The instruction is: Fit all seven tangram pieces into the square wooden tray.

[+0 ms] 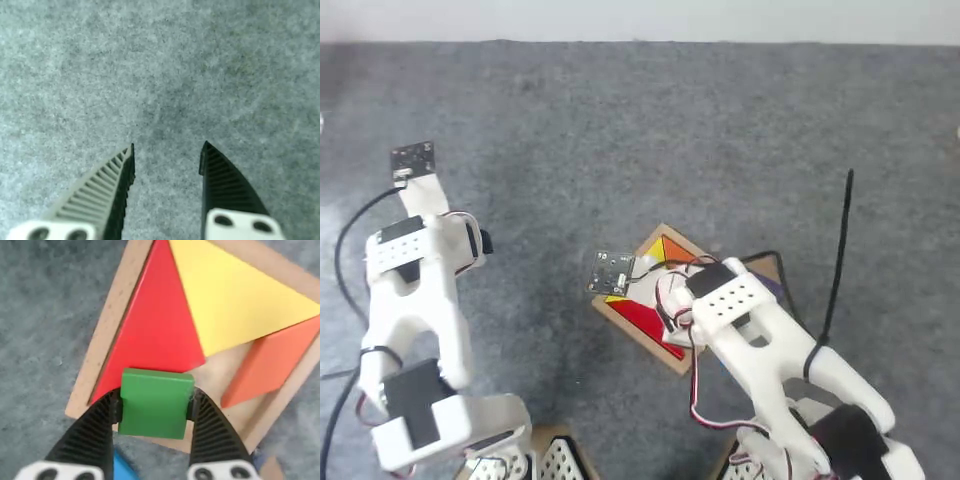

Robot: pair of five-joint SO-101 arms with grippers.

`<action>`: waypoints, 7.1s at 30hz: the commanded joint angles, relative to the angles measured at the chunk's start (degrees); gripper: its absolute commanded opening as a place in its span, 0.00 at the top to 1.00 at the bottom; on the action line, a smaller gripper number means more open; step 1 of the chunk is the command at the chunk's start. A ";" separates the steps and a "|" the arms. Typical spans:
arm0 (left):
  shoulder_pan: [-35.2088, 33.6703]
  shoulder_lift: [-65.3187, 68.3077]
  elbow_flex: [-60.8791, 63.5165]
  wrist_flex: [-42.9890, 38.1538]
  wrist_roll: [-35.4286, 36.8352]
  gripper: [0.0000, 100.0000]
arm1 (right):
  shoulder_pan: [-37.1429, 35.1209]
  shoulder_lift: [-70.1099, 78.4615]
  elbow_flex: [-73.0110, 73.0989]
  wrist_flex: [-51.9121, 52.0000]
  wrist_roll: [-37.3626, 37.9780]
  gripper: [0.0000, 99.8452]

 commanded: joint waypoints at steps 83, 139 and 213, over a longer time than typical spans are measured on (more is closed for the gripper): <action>-0.44 -2.37 -0.31 0.09 0.44 0.79 | 1.71 -4.53 -2.99 -10.24 -1.85 0.79; -0.18 -2.37 0.22 -0.18 0.44 0.79 | 35.30 19.30 -12.84 -15.96 -5.71 0.88; 0.44 -2.37 0.31 -0.18 0.26 0.79 | 6.90 16.40 -22.51 5.05 -18.02 0.99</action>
